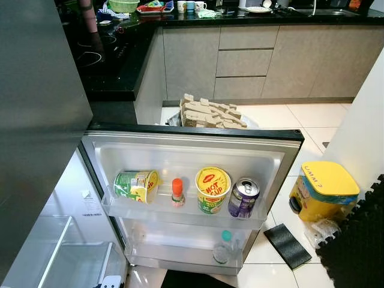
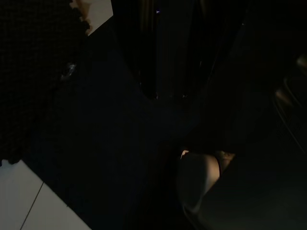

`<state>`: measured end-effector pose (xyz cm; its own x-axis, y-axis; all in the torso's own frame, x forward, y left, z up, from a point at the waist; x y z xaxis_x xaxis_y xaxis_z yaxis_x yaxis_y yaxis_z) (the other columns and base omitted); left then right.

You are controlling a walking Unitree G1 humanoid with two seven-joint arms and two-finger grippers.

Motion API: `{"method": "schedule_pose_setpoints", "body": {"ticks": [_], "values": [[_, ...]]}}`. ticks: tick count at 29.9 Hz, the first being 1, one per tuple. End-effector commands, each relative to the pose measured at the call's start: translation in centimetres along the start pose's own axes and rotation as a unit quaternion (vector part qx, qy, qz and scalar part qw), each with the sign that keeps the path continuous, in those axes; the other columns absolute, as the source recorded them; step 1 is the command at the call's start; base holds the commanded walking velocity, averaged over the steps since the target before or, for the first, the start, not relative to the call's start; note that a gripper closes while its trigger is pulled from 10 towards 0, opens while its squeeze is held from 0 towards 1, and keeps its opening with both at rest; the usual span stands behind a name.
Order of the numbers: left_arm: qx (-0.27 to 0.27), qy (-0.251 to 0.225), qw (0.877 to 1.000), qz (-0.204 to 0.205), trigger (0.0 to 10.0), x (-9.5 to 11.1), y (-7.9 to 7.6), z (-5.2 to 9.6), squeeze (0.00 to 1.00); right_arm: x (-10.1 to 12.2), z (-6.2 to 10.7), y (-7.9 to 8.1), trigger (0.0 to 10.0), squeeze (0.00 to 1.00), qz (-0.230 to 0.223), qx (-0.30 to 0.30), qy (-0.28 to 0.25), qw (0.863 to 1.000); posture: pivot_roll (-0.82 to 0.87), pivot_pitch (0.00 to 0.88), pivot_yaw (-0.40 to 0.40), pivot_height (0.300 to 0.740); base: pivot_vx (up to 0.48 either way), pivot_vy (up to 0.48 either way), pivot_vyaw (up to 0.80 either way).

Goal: Restocking fridge

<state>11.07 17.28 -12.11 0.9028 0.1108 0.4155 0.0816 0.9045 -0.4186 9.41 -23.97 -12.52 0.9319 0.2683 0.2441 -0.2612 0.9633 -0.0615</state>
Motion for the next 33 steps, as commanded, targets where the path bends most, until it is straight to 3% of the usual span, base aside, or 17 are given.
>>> {"method": "schedule_pose_setpoints", "body": {"ticks": [1, 33], "values": [[-0.014, 0.029, 0.999, 0.015, 10.0, -1.8, -1.2, -0.3, 0.00, 0.1, 0.0, -0.2, 10.0, 0.00, 0.013, -0.005, 0.004, 1.000, -0.05, 0.000, -0.021, 0.740, 0.000, -0.472, 0.00], [-0.011, 0.041, 0.999, 0.027, 10.0, -2.9, -1.4, -0.2, 0.00, -1.4, 0.2, 0.1, 10.0, 0.00, 0.034, 0.013, 0.031, 0.999, -0.06, 0.000, -0.034, 0.740, 0.000, -0.466, 0.00]]}}
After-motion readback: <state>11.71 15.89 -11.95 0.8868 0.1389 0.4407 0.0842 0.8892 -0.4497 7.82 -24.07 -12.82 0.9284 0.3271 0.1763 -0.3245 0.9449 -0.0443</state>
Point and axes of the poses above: a point about 5 cm out from each wrist's last joint towards the gripper, its own z axis pointing back from the gripper into the wrist, its own x axis along the axis of the wrist's last joint, y = z × x, the point moved 2 cm from there along -z, pointing out of the wrist towards the gripper
